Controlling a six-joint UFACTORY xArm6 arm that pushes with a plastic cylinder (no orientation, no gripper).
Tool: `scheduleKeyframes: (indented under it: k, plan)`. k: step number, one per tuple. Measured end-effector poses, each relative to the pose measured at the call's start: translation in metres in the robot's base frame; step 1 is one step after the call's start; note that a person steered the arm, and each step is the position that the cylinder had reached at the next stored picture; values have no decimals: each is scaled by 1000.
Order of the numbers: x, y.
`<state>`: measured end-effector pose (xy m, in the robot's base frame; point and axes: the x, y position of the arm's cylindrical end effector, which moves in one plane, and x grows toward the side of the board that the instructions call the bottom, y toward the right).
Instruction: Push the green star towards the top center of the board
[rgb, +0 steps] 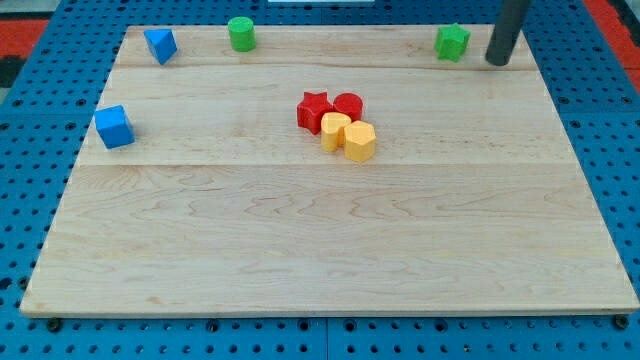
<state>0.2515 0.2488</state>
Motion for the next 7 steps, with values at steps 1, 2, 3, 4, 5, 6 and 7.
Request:
scheduleKeyframes:
  k: [1,2,3,4,5,6,7]
  plan:
    - [-30,-36]
    - [-30,-119]
    - [-30,-186]
    - [-30,-187]
    - [-35,-187]
    - [-40,-186]
    - [-45,-184]
